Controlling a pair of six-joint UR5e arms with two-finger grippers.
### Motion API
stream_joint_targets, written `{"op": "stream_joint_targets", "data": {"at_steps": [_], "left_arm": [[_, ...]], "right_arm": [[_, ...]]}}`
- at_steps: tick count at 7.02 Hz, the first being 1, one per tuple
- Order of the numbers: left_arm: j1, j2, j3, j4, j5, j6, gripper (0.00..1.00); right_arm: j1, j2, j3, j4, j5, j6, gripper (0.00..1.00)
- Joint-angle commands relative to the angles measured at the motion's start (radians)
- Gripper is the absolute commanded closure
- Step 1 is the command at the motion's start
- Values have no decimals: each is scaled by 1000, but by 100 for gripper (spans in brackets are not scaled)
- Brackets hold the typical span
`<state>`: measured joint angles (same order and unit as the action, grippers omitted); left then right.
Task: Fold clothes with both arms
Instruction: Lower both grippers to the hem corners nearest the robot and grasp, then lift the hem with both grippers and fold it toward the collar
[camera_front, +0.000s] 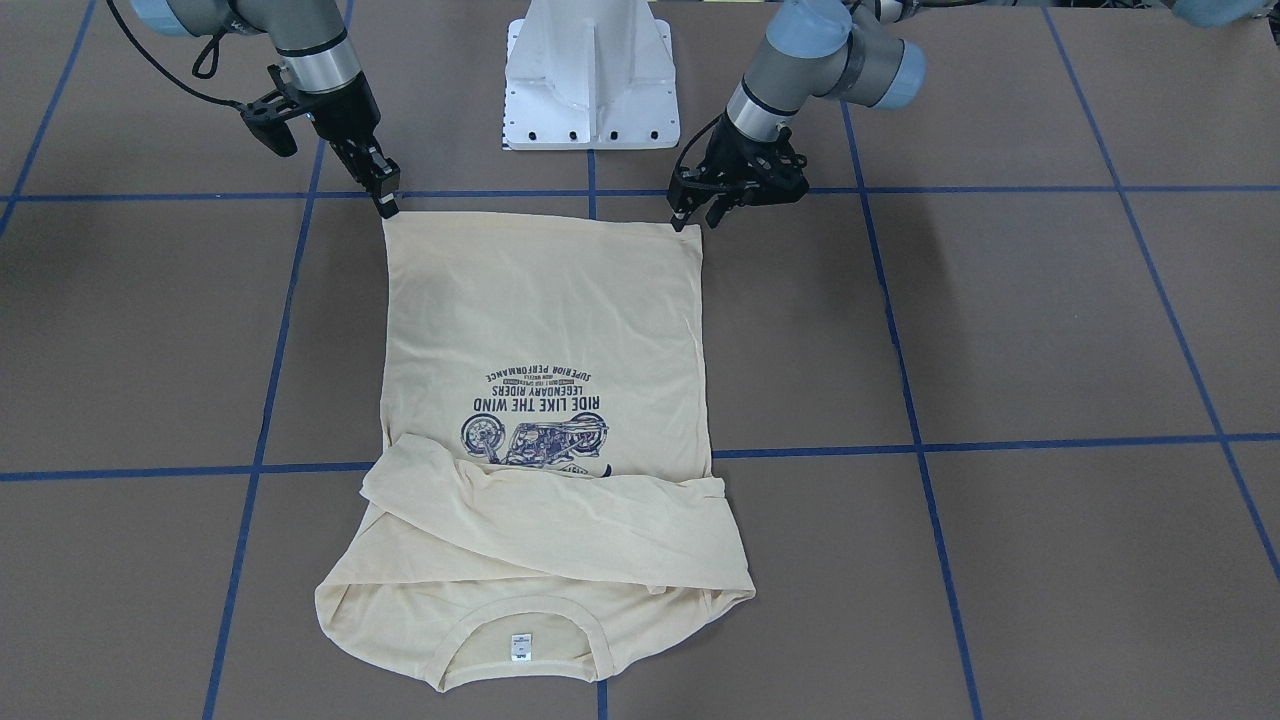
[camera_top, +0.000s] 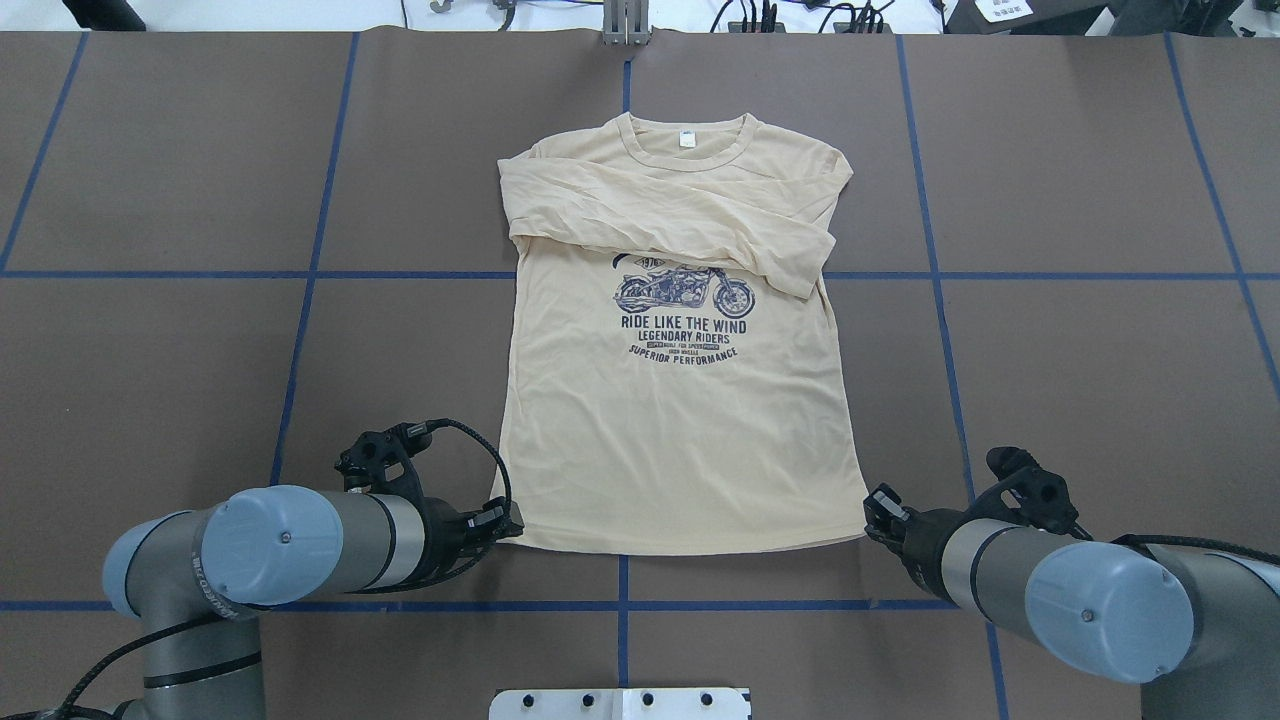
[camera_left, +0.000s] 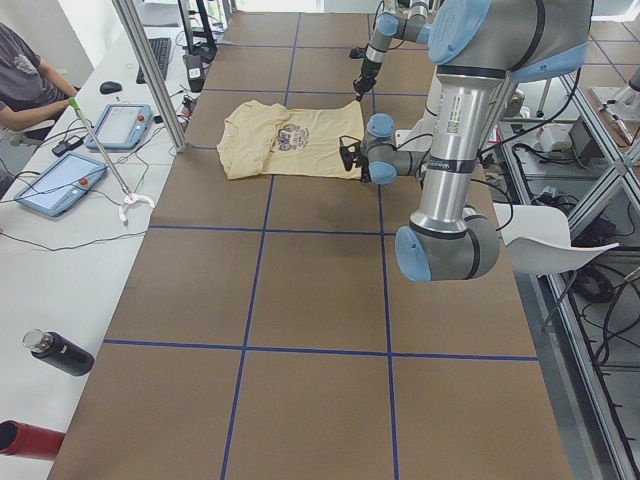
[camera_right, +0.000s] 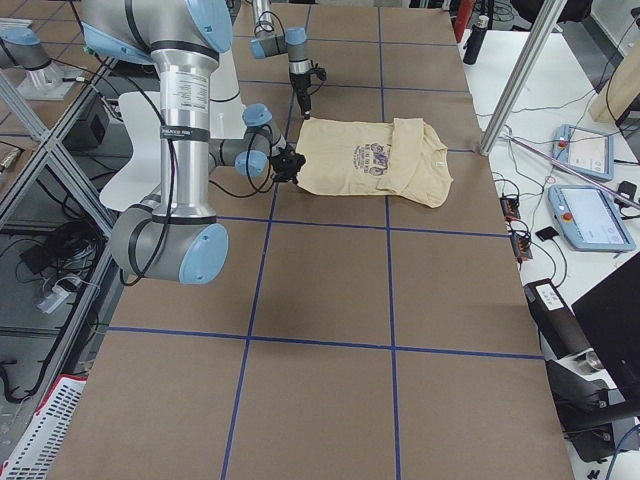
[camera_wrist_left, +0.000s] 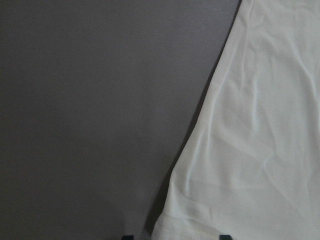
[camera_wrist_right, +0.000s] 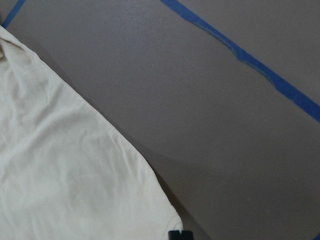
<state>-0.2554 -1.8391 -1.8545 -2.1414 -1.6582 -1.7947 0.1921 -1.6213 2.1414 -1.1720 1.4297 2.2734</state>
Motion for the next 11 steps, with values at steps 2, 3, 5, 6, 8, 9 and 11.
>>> {"op": "stream_joint_targets", "data": {"at_steps": [2,3,5,6,8,9,11], "left_arm": [[1,0,8,0,0,0,67],[1,0,9,0,-2,0,84],[-1,0,0,0,-2,0,100],[-2,0,-11,0,-5,0,100],[1,12,-78,0,-6,0,100],[17,20,-122,21,-12,0,100],[36,30,-249,134,-17,-30,100]], "right_arm": [[0,0,0,0,0,0,100],[1,0,2,0,2,0,100],[3,0,8,0,2,0,100],[3,-2,8,-2,2,0,100],[1,-30,46,0,3,0,100],[-2,-79,99,0,24,0,100],[-2,-97,143,2,90,3,100]]}}
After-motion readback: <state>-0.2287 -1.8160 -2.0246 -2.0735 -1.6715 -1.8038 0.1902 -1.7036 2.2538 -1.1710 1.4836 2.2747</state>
